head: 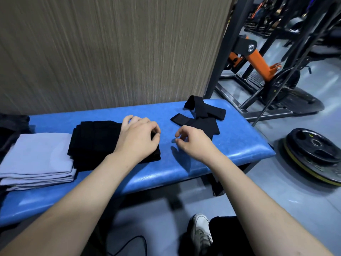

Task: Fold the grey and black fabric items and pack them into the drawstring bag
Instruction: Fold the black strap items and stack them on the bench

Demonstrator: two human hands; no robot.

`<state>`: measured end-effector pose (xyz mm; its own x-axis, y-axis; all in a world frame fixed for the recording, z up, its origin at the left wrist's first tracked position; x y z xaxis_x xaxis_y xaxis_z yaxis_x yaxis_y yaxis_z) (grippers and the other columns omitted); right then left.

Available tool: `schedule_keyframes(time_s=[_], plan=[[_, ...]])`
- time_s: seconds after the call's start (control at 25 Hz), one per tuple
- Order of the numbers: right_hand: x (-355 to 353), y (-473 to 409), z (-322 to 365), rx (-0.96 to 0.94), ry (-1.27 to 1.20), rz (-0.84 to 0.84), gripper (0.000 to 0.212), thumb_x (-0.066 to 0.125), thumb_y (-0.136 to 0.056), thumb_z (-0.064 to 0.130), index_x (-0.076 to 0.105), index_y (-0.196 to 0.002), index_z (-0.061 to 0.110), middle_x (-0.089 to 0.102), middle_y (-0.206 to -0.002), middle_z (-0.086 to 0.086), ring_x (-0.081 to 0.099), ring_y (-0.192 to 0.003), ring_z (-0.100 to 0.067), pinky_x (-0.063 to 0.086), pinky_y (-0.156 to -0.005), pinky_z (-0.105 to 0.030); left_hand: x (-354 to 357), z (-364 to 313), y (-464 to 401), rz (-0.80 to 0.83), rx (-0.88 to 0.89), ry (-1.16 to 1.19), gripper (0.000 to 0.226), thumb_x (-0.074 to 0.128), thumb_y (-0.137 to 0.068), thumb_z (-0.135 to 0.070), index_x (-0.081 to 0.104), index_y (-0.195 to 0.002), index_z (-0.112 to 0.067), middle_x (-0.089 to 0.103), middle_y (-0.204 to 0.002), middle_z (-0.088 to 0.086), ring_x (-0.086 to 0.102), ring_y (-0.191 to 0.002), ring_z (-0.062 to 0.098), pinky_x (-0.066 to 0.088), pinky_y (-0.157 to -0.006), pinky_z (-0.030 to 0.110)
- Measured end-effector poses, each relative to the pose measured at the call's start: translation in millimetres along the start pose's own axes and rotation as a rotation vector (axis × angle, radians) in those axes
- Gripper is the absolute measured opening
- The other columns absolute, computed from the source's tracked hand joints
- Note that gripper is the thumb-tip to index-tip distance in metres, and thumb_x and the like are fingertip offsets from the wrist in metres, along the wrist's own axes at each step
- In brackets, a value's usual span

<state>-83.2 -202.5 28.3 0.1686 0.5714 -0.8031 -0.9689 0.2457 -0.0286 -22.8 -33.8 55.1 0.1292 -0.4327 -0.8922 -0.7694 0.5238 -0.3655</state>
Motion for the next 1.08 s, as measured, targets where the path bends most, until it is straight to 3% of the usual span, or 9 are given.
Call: schedule_keyframes(time_s=[0.2,0.44,0.6,0.8,1.08], plan=[[-39,10,-49,0.033,0.098,-0.108,0.024,0.072,-0.086,0.033,0.062,-0.106,0.023,0.056,-0.101,0.004,0.054,-0.101,-0.021,0.048,-0.086,-0.036,25,-34,-21,-0.028,0.038,0.075,0.012,0.056,-0.092,-0.035,0.065,-0.099,-0.031,0.062,-0.092,-0.012,0.052,-0.101,0.016,0.016,-0.115,0.034],[-57,10,-99,0.156,0.155,-0.106,0.086,0.082,-0.071,0.055,0.041,-0.142,0.031,0.039,-0.138,-0.001,0.039,-0.125,-0.026,0.039,-0.107,-0.042,69,-75,-42,0.021,0.057,0.054,0.037,0.061,-0.087,-0.045,0.057,-0.122,-0.031,0.061,-0.112,-0.011,0.052,-0.108,0.017,0.024,-0.111,0.034],[-44,0,-108,0.152,0.161,-0.031,0.11,0.081,-0.064,0.064,0.024,-0.152,0.036,0.027,-0.154,-0.002,0.032,-0.138,-0.028,0.034,-0.113,-0.045,97,-86,-49,0.205,-0.02,0.126,0.055,0.06,-0.09,-0.044,0.042,-0.14,-0.029,0.05,-0.131,-0.002,0.046,-0.122,0.022,0.038,-0.101,0.037],[-30,-11,-103,0.143,0.264,-0.039,0.111,0.075,-0.065,0.069,0.019,-0.155,0.034,0.027,-0.154,-0.003,0.031,-0.139,-0.029,0.029,-0.113,-0.044,107,-83,-53,0.248,-0.111,0.209,0.051,0.058,-0.094,-0.034,0.04,-0.141,-0.023,0.043,-0.135,0.003,0.042,-0.127,0.025,0.045,-0.094,0.04],[-31,-11,-88,0.097,0.306,-0.137,0.094,0.073,-0.068,0.061,0.033,-0.148,0.03,0.038,-0.136,-0.004,0.037,-0.13,-0.03,0.023,-0.115,-0.043,105,-72,-55,0.234,-0.221,0.419,0.045,0.066,-0.087,-0.025,0.05,-0.129,-0.024,0.051,-0.122,0.002,0.049,-0.116,0.023,0.046,-0.093,0.038]])
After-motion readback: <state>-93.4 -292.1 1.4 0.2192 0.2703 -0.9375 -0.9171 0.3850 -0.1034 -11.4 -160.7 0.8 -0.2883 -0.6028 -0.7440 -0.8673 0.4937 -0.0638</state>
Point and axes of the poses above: each hand's wrist, its own y-axis away from the middle knuckle, its own x-axis out of the palm, z = x × y, the point moved 6 cm from there along -y, towards the middle knuckle
